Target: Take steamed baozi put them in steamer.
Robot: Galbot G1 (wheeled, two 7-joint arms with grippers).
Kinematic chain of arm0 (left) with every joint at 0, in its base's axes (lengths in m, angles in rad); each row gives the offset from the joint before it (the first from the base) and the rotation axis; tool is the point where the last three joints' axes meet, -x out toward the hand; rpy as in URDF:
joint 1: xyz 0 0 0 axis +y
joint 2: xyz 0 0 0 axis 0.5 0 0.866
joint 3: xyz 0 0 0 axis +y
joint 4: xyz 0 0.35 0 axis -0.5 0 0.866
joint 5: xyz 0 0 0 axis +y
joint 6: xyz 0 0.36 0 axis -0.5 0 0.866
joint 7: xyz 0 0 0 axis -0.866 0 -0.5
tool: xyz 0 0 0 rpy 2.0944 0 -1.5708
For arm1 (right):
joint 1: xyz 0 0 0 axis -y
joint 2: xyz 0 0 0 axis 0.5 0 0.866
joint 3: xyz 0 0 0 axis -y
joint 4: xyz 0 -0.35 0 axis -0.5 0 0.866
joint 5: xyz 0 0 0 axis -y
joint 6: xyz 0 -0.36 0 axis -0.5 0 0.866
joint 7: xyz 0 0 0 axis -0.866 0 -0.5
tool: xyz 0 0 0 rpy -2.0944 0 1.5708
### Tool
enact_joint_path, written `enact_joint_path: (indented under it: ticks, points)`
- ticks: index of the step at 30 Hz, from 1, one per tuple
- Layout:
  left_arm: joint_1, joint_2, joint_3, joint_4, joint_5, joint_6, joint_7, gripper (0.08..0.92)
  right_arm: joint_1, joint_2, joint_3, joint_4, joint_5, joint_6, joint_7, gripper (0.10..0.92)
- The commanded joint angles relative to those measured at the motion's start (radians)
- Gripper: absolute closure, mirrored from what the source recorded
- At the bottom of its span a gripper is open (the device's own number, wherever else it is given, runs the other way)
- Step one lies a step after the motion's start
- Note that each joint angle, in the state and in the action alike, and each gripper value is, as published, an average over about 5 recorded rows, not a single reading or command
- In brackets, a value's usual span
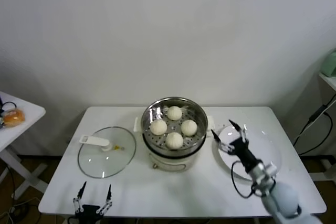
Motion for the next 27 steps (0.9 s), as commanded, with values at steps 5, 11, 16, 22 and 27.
enact_joint_path:
  ticks: [5, 11, 16, 22, 27]
  points:
    - [0.002, -0.041, 0.007, -0.008, -0.017, 0.001, -0.002, 0.177, -0.414, 0.324, 0.164, -0.05, -0.063, 0.412, 0.054, 0.203]
    - [0.001, -0.042, 0.008, -0.011, -0.017, 0.001, -0.002, 0.177, -0.415, 0.326, 0.153, -0.061, -0.043, 0.42, 0.058, 0.203]
    - [0.001, -0.044, 0.009, -0.014, -0.017, 0.002, -0.002, 0.177, -0.407, 0.329, 0.152, -0.062, -0.037, 0.418, 0.06, 0.203]
    - [0.003, -0.044, 0.008, -0.018, -0.019, 0.002, -0.002, 0.177, -0.4, 0.332, 0.146, -0.062, -0.036, 0.416, 0.06, 0.203]
    - [0.004, -0.046, 0.009, -0.023, -0.019, 0.003, -0.003, 0.177, -0.404, 0.336, 0.136, -0.059, -0.033, 0.42, 0.061, 0.203]
